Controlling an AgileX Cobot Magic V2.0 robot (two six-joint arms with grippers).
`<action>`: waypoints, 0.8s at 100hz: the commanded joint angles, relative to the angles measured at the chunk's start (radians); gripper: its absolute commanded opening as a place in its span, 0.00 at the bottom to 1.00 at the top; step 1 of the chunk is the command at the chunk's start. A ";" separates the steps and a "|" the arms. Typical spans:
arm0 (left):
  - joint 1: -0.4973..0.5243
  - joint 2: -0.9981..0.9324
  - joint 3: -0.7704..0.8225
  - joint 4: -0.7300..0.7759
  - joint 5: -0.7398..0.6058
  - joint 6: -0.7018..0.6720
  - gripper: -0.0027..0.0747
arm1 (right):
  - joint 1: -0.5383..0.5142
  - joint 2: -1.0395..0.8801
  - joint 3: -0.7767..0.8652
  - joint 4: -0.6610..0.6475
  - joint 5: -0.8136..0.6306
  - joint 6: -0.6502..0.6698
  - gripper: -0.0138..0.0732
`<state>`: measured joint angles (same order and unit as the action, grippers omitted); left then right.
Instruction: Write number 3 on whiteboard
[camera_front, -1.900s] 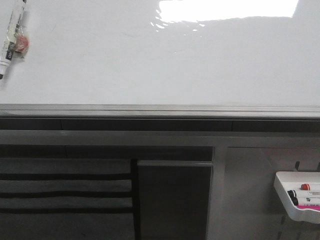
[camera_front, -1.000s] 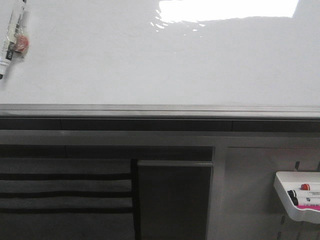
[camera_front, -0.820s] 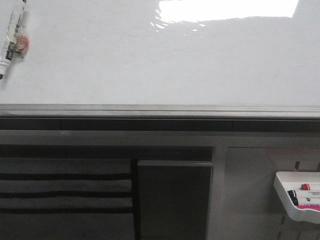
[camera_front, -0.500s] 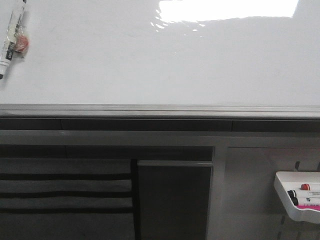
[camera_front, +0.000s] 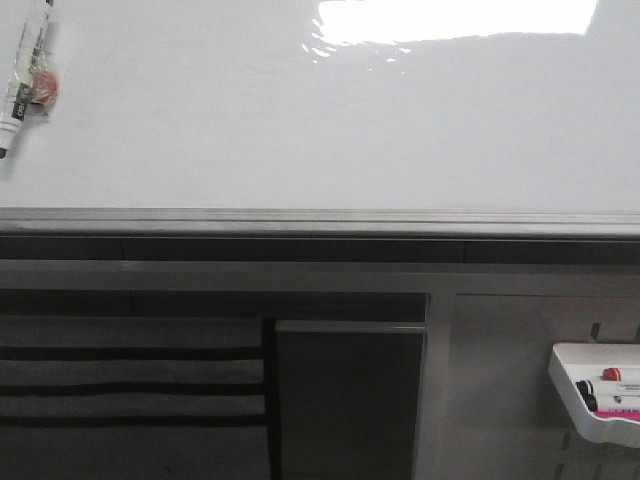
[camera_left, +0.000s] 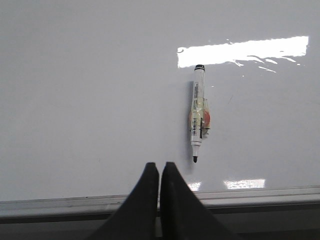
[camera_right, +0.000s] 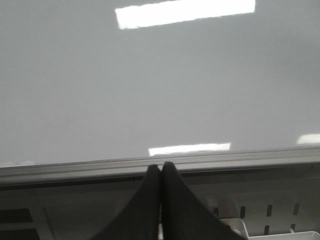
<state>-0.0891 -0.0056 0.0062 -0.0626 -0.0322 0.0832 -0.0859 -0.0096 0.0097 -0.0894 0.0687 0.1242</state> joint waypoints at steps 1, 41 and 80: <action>0.001 -0.026 0.005 -0.013 -0.087 -0.008 0.01 | -0.004 -0.014 0.026 -0.021 -0.069 -0.010 0.09; 0.001 0.102 -0.317 -0.085 0.178 -0.008 0.01 | 0.093 0.106 -0.277 -0.014 0.137 -0.010 0.09; 0.001 0.393 -0.515 -0.060 0.319 -0.001 0.01 | 0.176 0.434 -0.518 -0.021 0.373 -0.149 0.09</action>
<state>-0.0891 0.3380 -0.4734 -0.1227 0.3522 0.0833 0.0867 0.3599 -0.4564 -0.0975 0.4827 0.0222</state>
